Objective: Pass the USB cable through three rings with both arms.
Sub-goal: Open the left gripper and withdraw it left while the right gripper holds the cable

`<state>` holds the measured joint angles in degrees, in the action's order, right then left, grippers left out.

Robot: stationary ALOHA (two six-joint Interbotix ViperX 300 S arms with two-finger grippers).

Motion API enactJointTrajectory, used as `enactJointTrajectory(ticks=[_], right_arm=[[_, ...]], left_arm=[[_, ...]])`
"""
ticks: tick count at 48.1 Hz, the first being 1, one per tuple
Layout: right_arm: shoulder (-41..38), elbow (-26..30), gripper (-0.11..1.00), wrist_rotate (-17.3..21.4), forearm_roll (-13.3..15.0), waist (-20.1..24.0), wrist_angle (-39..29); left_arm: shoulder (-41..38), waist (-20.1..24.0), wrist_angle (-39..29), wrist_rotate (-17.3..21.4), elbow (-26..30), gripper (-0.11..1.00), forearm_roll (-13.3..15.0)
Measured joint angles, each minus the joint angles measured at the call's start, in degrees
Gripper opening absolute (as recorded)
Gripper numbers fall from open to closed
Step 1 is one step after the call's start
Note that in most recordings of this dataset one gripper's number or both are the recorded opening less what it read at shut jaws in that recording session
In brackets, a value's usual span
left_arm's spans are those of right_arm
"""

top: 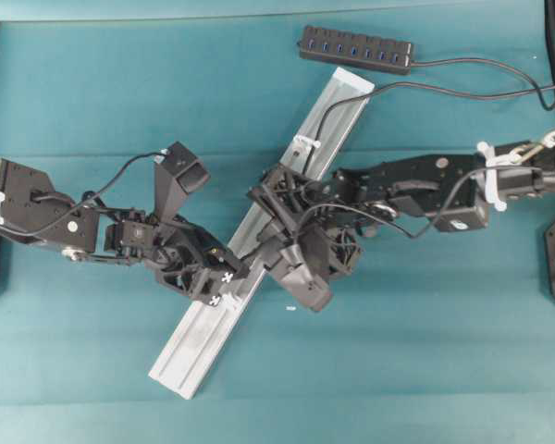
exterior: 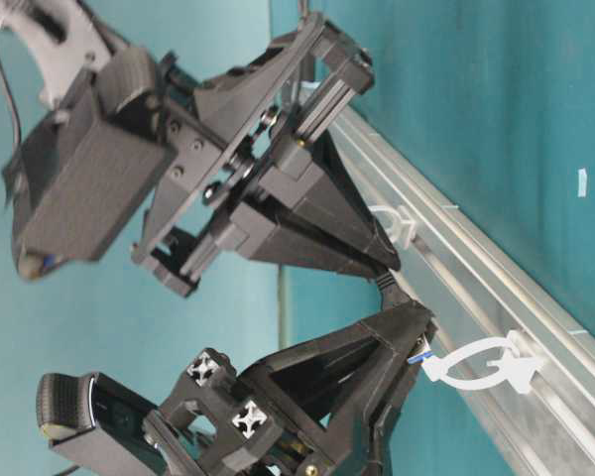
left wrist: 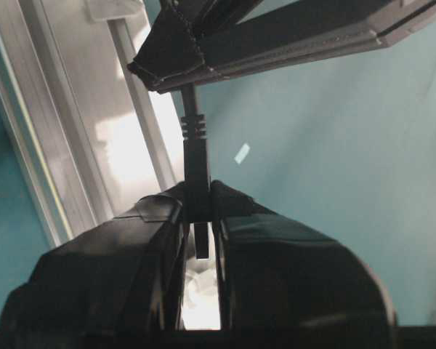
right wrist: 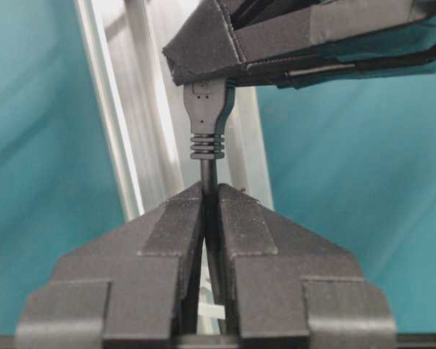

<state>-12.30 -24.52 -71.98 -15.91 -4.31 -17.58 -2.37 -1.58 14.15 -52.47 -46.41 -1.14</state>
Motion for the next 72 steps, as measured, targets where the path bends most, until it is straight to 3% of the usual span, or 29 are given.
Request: enactJointTrajectory(ticks=[12,16,24,27,40,52,72], right_arm=[[-0.3,0.8,0.08,0.0,0.6,-0.1,-2.2],[-0.2,0.9,0.08,0.0,0.8,0.0,-2.3],[-0.3,0.8,0.08,0.1,1.1,0.0,-2.5],[-0.3,0.9,0.08,0.0,1.1,-0.1,-2.5],[-0.3,0.9,0.08,0.0,1.8,-0.1,-2.9],[-0.3,0.9,0.08,0.0,6.3,0.7,-3.9],[-0.5,1.3,0.08,0.0,6.9,1.5,-3.9]], left_arm=[[-0.1,0.0,0.1,0.9,-0.1,0.13,0.0],[0.0,0.0,0.1,0.9,-0.1,0.30,0.0],[0.1,0.0,0.5,1.1,-0.1,0.79,0.0],[0.4,0.0,0.6,1.2,-0.2,0.91,0.0],[7.7,-0.1,0.6,3.2,-3.4,0.83,0.0],[20.4,-2.1,-0.6,3.3,-8.4,0.81,0.0],[32.0,-9.9,-17.6,3.5,-11.7,0.81,0.0]])
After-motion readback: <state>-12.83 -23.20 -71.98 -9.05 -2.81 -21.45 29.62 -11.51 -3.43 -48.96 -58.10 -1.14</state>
